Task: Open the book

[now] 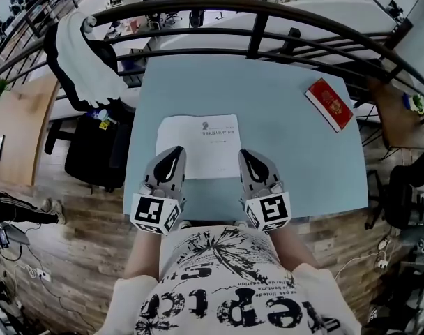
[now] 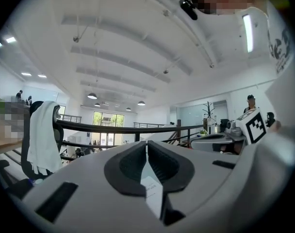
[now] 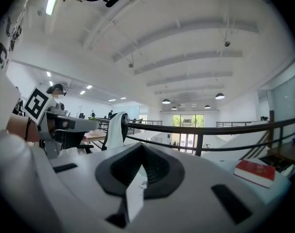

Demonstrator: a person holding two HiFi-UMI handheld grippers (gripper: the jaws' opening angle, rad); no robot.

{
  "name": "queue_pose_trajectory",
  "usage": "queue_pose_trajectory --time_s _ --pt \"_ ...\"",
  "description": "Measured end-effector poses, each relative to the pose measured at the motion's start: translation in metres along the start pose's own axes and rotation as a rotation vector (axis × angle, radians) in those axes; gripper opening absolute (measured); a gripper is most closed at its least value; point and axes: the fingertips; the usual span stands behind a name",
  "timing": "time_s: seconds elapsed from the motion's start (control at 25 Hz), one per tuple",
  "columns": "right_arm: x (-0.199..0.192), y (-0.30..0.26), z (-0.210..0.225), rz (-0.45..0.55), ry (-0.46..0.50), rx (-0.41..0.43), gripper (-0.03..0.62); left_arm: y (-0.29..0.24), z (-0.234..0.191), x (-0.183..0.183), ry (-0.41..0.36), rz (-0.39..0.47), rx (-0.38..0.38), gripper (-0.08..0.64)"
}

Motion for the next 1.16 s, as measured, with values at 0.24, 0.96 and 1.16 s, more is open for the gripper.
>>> queue_pose_trajectory --time_s 0.24,0.96,1.16 --pt "0.001 0.004 0.007 -0.012 0.024 0.002 0.009 -0.002 0.012 -0.001 0.001 -0.013 -0.012 0.026" --pt "0.0 0.003 0.006 -0.024 0.016 0.024 0.009 0.0 0.016 -0.003 -0.013 -0.04 -0.004 0.026" --pt "-0.001 0.006 0.003 -0.029 0.019 0.025 0.009 0.003 0.014 -0.002 0.007 -0.037 0.005 0.026"
Point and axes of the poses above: the fingertips, and each gripper's own axes: y backward along the fingers, z to its right, x out of its top, and after that the axes turned 10 degrees about -y, right-handed
